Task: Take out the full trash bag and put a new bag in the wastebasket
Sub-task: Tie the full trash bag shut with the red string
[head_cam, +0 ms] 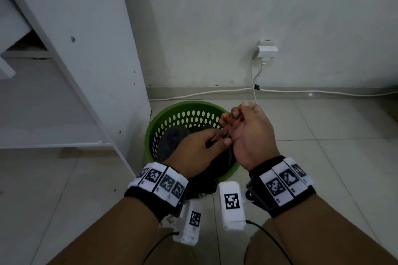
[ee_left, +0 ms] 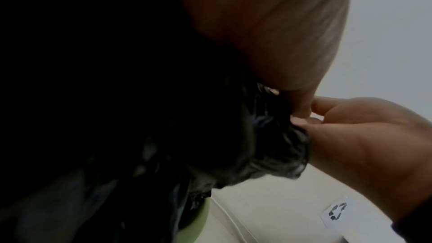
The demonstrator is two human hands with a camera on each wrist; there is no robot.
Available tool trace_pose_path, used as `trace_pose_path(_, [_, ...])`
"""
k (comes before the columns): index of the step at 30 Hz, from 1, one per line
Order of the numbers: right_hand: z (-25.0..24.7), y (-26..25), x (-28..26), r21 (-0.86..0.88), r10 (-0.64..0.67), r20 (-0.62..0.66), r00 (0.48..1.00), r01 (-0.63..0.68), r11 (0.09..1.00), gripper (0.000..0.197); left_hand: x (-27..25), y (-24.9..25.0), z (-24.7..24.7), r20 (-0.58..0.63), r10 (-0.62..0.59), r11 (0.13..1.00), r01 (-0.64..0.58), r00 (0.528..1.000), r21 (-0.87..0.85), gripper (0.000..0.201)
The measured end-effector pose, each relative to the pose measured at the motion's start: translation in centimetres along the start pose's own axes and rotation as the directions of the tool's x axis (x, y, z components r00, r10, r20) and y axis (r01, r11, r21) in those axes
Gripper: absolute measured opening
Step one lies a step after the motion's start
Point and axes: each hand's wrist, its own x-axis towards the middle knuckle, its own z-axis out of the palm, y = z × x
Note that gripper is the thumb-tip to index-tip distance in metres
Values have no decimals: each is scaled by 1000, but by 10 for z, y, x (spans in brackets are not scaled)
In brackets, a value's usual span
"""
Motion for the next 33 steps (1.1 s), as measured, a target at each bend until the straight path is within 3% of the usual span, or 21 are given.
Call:
trace_pose_path(4, [1,-8,2,-51,-6,0,1000,6,999,22,-4,-1,5,98,-36,991,49,995,-128,24])
trace_pose_path(7, [-6,-14,6,-200,-33,30,999,39,979,23,-7,-11,-3,149,-52,998,55,987,-20,25])
trace_pose_path(9, [-17,-12,10,-395,-73,74,995,97,914,22,-8,-17,-10,163,-64,990,42,985,136,27])
trace_pose_path(11, [-28,-8,12,-677,-151,162,975,221,702,19,-9,-19,-17,177,-49,949,-9,983,316,26])
trace_pose_path(13, [-38,-7,13,-858,-190,317,929,366,360,17,-10,-20,-23,199,-43,900,-49,979,433,21])
trace_pose_path(15, [-45,-7,10,-861,-126,482,867,495,116,16,-12,-26,-26,240,-40,830,-102,970,548,22])
trace_pose_path(17, [-50,-5,6,-814,26,578,815,579,-46,16,-13,-32,-31,289,-42,729,-169,956,664,28])
trace_pose_path(19, [-54,-1,4,-759,195,594,780,624,-184,17,-13,-37,-34,316,-35,584,-237,948,776,34])
trace_pose_path(21, [-56,3,4,-705,315,567,761,646,-293,15,-11,-42,-36,317,-5,467,-278,949,839,37])
trace_pose_path(26, [-61,11,7,-599,401,520,754,657,-459,11,-11,-56,-31,280,201,354,-336,939,873,42])
trace_pose_path(30, [-61,16,3,-537,465,468,751,660,-525,20,-13,-58,-22,218,257,330,-297,942,896,41])
trace_pose_path(33, [-62,17,4,-578,378,467,799,600,-553,18,-16,-58,-16,196,340,333,-312,920,890,29])
